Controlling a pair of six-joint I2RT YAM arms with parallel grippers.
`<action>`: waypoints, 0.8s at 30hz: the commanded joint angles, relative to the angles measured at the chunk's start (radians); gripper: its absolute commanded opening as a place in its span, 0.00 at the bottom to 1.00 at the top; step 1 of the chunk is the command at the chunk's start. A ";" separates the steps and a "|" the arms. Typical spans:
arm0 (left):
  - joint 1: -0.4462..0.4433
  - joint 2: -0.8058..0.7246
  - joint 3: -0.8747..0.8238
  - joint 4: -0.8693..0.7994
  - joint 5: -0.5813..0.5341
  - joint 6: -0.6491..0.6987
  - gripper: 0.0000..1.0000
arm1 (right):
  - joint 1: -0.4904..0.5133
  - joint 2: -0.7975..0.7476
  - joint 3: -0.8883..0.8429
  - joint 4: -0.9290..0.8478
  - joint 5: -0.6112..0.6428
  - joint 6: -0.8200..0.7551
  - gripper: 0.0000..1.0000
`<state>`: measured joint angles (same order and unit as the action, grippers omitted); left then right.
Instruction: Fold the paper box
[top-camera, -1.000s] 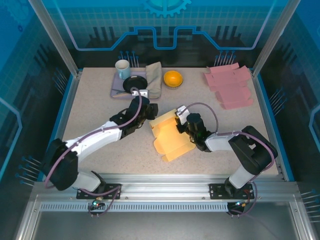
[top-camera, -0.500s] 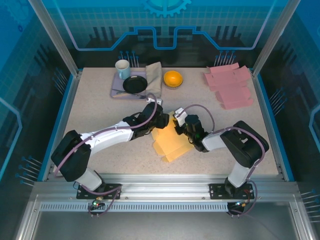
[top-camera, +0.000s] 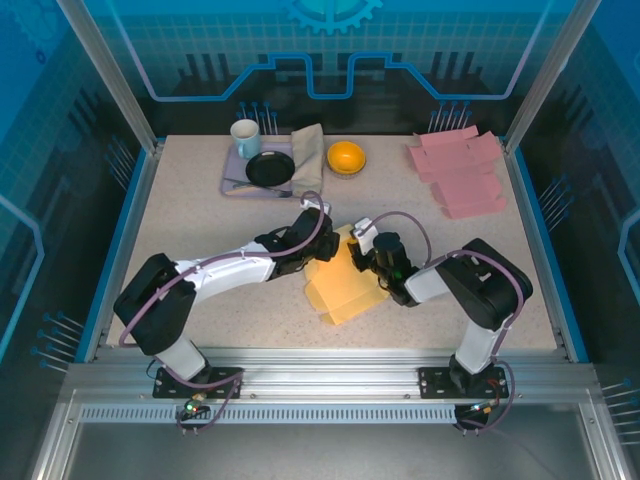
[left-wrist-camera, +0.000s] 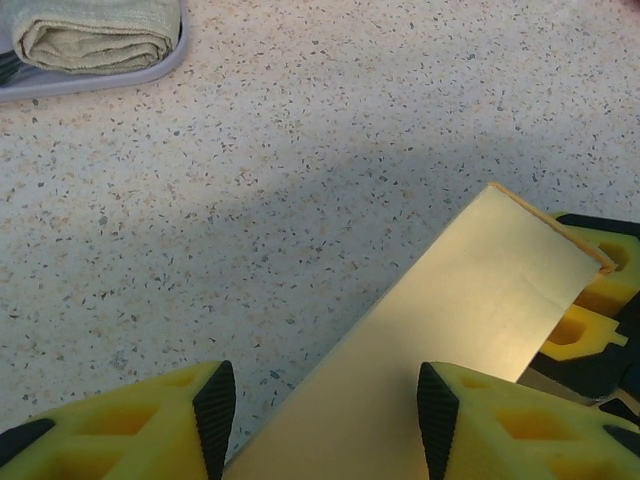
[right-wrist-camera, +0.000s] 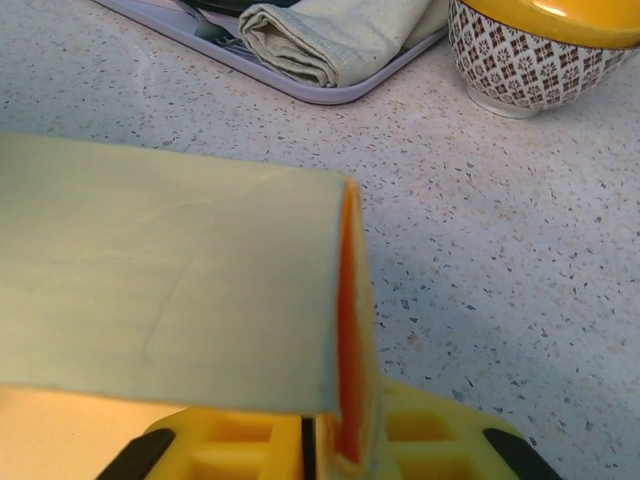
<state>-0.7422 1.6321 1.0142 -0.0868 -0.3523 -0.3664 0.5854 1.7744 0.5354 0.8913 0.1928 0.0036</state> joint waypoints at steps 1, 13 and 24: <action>-0.005 0.038 0.006 -0.073 -0.034 0.017 0.53 | -0.036 0.007 -0.020 -0.023 0.005 0.030 0.23; -0.005 0.047 0.018 -0.083 -0.042 0.010 0.50 | -0.037 0.004 0.016 -0.101 0.119 0.060 0.17; -0.009 0.061 0.018 -0.085 -0.041 0.003 0.48 | 0.003 0.047 0.059 -0.152 0.246 0.111 0.10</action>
<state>-0.7464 1.6577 1.0321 -0.0731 -0.3882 -0.3653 0.5949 1.7832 0.5846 0.7845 0.3359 0.1051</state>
